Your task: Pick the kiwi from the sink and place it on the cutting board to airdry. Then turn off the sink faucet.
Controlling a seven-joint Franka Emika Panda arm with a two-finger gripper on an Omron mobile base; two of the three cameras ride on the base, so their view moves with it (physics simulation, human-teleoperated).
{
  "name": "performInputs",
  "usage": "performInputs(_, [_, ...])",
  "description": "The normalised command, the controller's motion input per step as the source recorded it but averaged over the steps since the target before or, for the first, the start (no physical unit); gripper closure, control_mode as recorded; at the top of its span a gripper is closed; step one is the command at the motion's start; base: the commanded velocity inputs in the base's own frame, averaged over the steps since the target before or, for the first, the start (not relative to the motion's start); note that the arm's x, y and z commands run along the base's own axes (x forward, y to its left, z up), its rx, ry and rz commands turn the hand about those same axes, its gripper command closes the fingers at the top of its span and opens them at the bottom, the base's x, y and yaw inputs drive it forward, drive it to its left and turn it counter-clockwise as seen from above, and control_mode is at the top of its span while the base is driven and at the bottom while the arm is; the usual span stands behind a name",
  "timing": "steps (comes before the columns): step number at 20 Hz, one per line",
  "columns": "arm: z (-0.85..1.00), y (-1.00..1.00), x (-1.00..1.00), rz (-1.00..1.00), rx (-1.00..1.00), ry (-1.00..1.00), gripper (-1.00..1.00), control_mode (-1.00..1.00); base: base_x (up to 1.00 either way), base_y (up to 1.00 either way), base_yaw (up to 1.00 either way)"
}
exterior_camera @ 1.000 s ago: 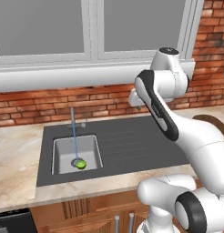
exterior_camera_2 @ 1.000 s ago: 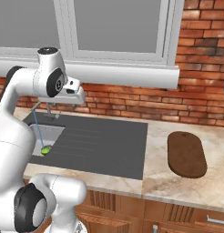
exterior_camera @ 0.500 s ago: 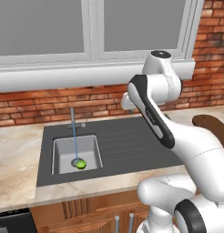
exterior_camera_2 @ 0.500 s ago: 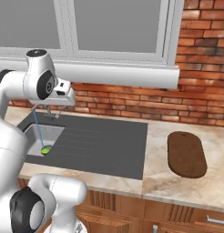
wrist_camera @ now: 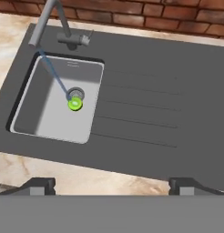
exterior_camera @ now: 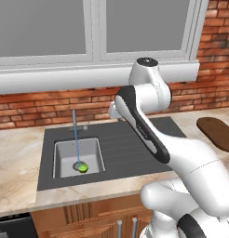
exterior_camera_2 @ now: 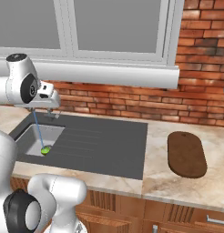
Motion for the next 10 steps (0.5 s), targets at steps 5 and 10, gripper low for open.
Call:
performInputs(5, [-0.16, 0.65, 0.00, 0.06, 0.00, 0.03, -1.00, -1.00, 0.00, 0.00, 0.00])
performInputs(10, [-0.22, 0.54, 0.03, 0.06, 0.03, 0.05, -1.00, -1.00, 0.00, 0.00, 0.00])
